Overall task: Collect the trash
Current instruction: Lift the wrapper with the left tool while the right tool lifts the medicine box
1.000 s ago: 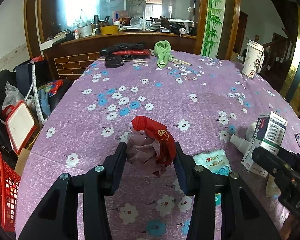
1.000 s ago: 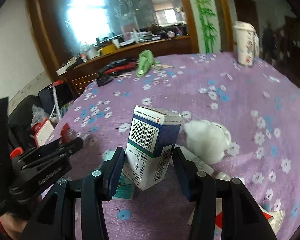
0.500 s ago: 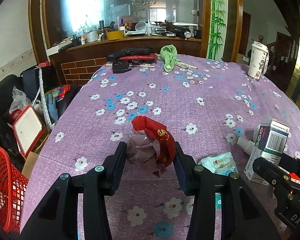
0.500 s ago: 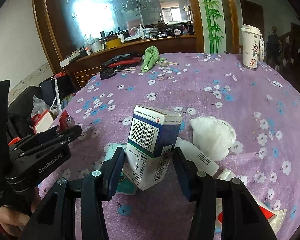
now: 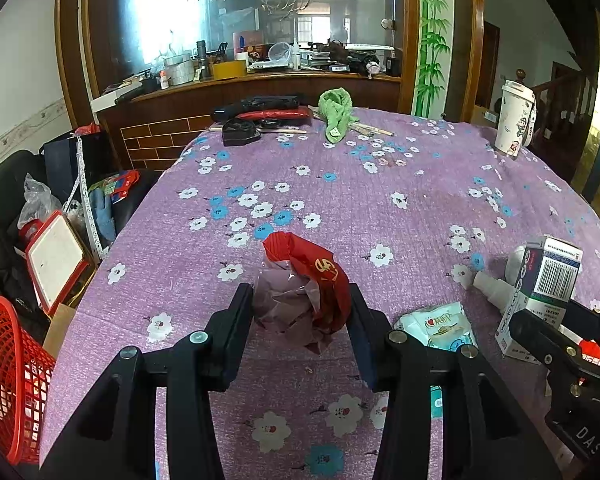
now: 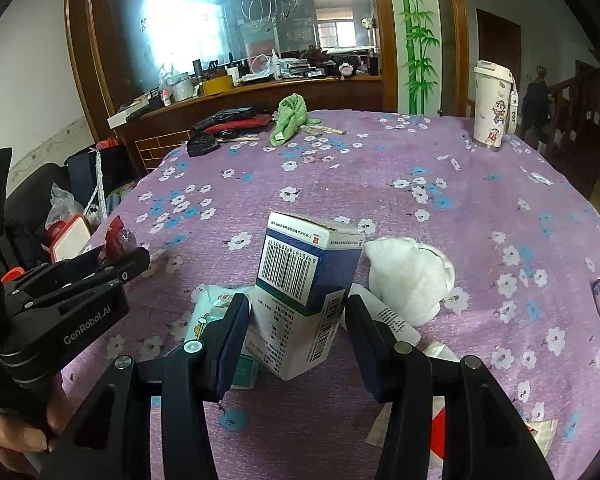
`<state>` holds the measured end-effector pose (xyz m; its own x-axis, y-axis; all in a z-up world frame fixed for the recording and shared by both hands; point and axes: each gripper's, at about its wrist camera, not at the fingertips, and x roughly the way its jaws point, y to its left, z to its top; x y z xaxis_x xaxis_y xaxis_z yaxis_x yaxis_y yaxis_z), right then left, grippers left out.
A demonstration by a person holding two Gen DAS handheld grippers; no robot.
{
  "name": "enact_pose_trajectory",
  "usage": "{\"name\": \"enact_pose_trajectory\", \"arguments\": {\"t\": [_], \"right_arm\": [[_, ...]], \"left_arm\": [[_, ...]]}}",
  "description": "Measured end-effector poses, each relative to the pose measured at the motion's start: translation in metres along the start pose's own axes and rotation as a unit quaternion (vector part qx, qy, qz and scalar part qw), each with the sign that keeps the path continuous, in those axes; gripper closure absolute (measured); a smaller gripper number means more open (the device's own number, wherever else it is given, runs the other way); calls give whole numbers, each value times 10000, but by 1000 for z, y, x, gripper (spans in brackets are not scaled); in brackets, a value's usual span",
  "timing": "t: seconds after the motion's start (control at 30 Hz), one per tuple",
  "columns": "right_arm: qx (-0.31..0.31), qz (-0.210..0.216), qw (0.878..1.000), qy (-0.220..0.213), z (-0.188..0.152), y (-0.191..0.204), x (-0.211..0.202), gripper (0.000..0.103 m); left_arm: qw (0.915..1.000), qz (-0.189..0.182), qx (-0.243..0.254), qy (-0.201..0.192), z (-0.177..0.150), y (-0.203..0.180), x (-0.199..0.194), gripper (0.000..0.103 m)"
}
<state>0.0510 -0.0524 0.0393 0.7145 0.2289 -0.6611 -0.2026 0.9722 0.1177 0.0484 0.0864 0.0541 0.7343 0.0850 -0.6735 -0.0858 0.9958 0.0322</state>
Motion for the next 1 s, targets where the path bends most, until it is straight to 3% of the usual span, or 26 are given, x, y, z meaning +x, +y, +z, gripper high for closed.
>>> {"name": "enact_pose_trajectory", "arguments": {"t": [0.7, 1.0], "right_arm": [[-144, -142, 9998, -94, 0, 5, -4, 49], [-292, -245, 9991, -210, 0, 11, -8, 49]], "left_arm": [[10000, -57, 5, 78, -3, -3, 4, 59], [9999, 107, 49, 17, 1, -5, -3, 59]]}}
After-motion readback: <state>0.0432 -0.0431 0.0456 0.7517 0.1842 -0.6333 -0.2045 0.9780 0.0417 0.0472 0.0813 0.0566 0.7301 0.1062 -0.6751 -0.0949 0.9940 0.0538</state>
